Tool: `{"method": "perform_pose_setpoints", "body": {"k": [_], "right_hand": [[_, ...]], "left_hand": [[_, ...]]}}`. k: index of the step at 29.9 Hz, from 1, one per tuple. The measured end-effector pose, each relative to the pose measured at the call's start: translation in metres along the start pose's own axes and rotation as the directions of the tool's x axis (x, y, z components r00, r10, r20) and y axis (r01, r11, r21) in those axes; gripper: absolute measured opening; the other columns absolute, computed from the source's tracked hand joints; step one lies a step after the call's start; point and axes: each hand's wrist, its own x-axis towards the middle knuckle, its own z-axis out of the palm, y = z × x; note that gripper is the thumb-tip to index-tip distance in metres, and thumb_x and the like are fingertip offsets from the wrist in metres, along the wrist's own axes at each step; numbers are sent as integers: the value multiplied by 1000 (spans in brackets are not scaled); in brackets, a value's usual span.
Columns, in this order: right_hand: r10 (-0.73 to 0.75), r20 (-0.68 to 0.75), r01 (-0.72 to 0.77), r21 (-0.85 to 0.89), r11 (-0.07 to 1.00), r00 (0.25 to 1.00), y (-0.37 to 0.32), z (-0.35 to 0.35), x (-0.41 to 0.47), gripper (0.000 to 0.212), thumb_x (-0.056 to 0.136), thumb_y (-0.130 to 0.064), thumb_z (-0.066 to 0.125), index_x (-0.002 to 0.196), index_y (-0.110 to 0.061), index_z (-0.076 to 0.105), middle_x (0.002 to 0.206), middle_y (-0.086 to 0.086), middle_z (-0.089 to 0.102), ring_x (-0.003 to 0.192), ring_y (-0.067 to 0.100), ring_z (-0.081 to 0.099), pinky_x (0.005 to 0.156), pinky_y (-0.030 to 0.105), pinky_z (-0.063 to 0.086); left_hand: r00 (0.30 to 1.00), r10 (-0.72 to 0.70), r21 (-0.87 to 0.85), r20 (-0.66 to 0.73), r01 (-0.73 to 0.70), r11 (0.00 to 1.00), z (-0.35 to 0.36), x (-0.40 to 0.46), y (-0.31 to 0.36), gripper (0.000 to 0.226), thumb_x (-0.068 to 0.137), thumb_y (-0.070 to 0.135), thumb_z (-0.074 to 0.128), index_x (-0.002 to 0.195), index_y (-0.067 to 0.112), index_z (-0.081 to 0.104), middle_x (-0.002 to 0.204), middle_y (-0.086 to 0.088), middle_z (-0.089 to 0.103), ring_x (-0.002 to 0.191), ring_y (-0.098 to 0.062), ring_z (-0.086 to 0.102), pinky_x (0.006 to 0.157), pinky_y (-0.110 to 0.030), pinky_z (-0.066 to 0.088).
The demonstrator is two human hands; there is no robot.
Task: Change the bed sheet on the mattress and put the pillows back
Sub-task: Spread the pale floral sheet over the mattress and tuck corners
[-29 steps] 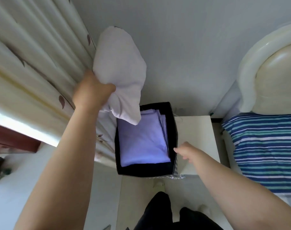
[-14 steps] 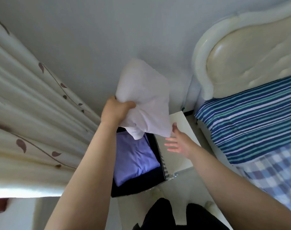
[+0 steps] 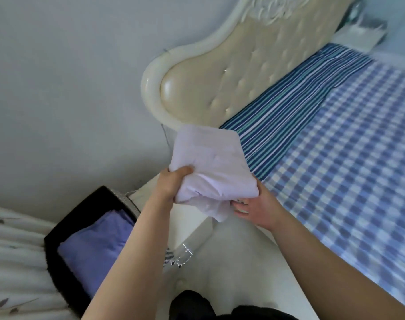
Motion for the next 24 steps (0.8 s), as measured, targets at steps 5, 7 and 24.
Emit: {"method": "perform_pose_setpoints", "body": {"k": [5,7,24], "right_hand": [[-194,-115,214,202,956,974,-18,-108,-81,36,95,-50,42,124,-33,55,129,-4,61,115,21,57,96,40,46],[-245,-150,276,247,929,958,-26,-143,-110,44,93,-51,45,127,-24,56,124,4,64,115,26,60,93,43,51],[-646,-522,112,-724,681,557,-69,-265,-202,38,86,-25,57,121,-39,49,96,-12,62,84,10,59,64,22,43]], "left_hand": [[957,-28,17,288,24,1000,115,-35,-17,60,67,31,79,118,6,61,111,-7,69,93,-24,68,78,-34,55],[914,-39,32,403,29,999,159,-47,-21,72,57,35,83,120,9,59,112,-9,69,99,-27,67,92,-44,52],[544,-242,326,803,-61,943,441,-108,2,95,61,83,54,136,25,46,130,-3,57,116,-26,57,94,-49,50]]}}
